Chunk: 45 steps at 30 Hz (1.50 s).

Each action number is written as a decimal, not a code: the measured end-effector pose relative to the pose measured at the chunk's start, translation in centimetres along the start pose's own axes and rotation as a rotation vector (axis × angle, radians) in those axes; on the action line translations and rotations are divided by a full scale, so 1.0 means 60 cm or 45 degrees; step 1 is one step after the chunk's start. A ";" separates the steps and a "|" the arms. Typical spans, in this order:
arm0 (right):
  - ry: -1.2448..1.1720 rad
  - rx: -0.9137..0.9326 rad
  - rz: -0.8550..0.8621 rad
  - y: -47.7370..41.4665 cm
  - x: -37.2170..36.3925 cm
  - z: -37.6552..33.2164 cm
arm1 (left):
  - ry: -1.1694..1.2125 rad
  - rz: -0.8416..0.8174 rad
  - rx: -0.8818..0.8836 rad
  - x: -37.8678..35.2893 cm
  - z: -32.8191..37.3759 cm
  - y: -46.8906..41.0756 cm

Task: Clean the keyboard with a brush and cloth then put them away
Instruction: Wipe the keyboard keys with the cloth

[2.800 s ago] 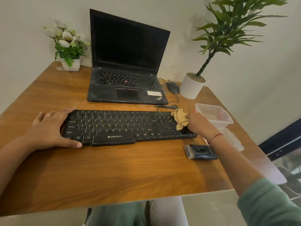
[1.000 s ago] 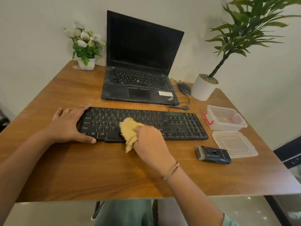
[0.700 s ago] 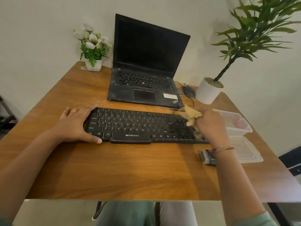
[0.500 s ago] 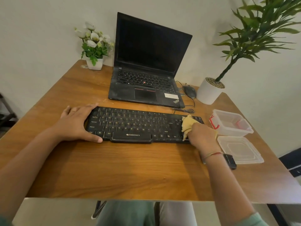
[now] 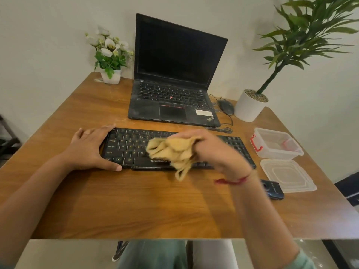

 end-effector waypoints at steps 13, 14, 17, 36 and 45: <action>1.121 -0.368 0.630 -0.102 0.131 0.145 | 0.023 -0.003 0.005 0.002 0.002 0.002; 1.167 -0.313 0.626 -0.104 0.111 0.133 | 0.027 -0.001 0.002 0.002 0.002 0.002; 1.283 -0.039 0.594 -0.117 0.035 0.084 | 0.033 0.001 0.002 0.001 -0.002 -0.001; 1.250 0.871 0.083 -0.108 -0.219 -0.069 | 0.018 0.022 0.047 -0.001 -0.007 0.000; 1.335 0.449 0.077 -0.069 -0.026 0.066 | 0.081 0.005 0.053 0.000 -0.009 0.001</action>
Point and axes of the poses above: each hand's wrist, its own y-axis away from the middle knuckle, its own x-axis out of the back of the hand, z = x × y, the point moved 8 cm from there along -y, towards the middle knuckle, and after that the axes turned 11 degrees about z, right-handed, at the moved point
